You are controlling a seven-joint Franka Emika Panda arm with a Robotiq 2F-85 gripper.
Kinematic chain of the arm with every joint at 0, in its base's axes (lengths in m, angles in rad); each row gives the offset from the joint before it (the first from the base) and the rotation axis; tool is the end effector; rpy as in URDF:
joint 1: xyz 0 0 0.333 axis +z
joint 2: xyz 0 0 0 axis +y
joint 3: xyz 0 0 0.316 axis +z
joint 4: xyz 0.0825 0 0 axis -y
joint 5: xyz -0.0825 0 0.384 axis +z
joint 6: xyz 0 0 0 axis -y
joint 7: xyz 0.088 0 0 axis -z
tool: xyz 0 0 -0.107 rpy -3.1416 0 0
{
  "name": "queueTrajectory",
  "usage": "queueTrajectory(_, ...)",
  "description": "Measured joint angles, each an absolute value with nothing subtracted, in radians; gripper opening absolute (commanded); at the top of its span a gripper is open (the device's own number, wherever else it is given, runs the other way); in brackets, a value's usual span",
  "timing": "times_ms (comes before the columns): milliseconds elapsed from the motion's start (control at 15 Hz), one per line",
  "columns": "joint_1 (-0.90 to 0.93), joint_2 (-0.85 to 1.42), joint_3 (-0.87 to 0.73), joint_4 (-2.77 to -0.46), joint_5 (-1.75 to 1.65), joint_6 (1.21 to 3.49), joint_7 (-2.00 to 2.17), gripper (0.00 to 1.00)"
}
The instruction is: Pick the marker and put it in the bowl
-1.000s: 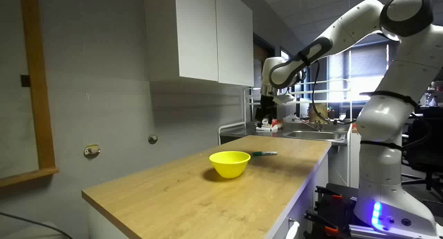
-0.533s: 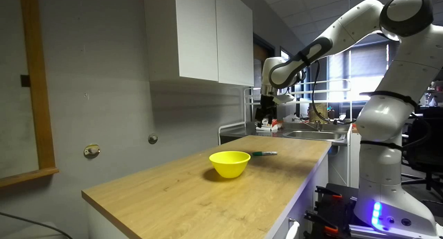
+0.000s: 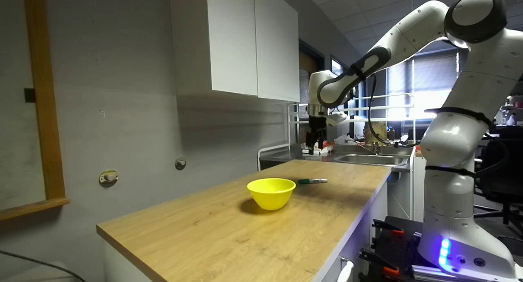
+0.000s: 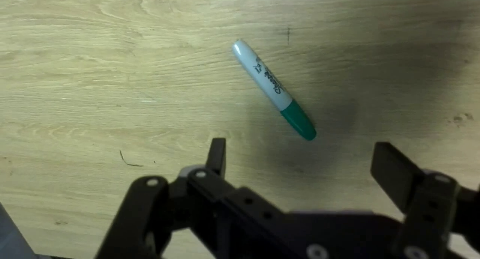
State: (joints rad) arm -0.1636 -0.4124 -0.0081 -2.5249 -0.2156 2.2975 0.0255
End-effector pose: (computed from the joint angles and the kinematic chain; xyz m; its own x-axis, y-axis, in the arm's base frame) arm 0.4199 -0.0775 0.4397 0.9831 -0.0514 0.1758 -0.0827 -0.9810 0.1757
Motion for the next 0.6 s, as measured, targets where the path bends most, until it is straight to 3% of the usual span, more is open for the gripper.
queueTrajectory(600,-0.163,-0.26,-0.127,-2.511,-0.314,2.268,-0.32,1.0)
